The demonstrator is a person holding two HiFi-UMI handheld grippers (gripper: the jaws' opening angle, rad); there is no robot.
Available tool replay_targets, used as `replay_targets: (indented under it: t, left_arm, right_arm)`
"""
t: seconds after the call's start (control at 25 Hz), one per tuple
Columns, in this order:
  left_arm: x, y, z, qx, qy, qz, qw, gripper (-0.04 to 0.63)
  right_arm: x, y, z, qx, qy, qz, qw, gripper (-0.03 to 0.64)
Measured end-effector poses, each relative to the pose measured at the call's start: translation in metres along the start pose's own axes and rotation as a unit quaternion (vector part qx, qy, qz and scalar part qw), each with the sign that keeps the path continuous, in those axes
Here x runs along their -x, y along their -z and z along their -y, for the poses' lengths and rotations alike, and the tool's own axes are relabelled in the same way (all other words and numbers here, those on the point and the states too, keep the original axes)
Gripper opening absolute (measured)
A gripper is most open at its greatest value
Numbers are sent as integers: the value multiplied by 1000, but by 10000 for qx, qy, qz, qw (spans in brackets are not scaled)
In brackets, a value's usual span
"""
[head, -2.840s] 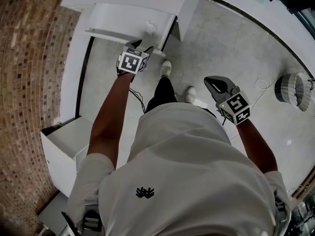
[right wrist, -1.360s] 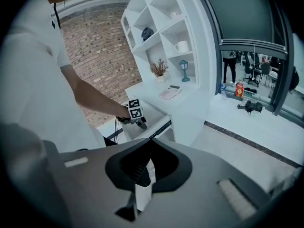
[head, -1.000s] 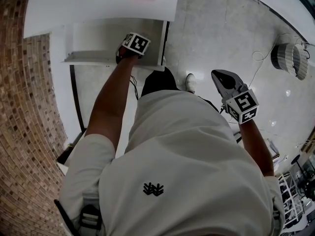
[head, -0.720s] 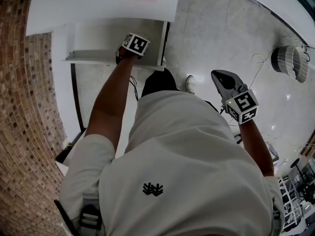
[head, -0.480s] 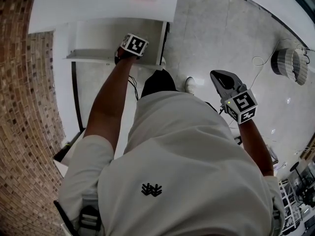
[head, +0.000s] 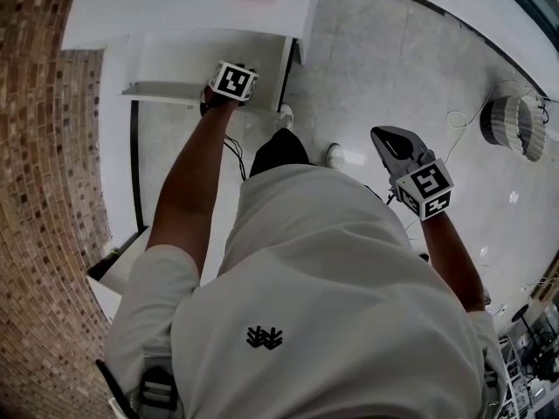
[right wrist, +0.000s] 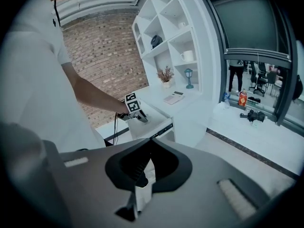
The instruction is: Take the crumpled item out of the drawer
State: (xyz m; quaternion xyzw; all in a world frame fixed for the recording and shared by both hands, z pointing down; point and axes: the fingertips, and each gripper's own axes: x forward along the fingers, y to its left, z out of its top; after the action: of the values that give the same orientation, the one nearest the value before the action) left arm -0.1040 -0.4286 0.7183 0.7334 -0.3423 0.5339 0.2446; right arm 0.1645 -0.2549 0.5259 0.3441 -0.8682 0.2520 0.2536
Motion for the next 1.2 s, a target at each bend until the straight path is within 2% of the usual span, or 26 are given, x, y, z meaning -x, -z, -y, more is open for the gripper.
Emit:
replay_targets:
  t: [0.32, 0.64, 1.2]
  left_arm:
    - [36, -2, 18, 321, -92, 361, 9988, 110]
    - [85, -7, 46, 449, -272, 815, 9953, 107]
    - [173, -12, 126, 649, -384, 1802, 9807, 104]
  right_arm:
    - [22, 11, -1, 188, -108, 86, 9997, 14]
    - [44, 21, -7, 376, -324, 206, 9986, 14]
    - [86, 52, -22, 665, -548, 294, 9958, 14]
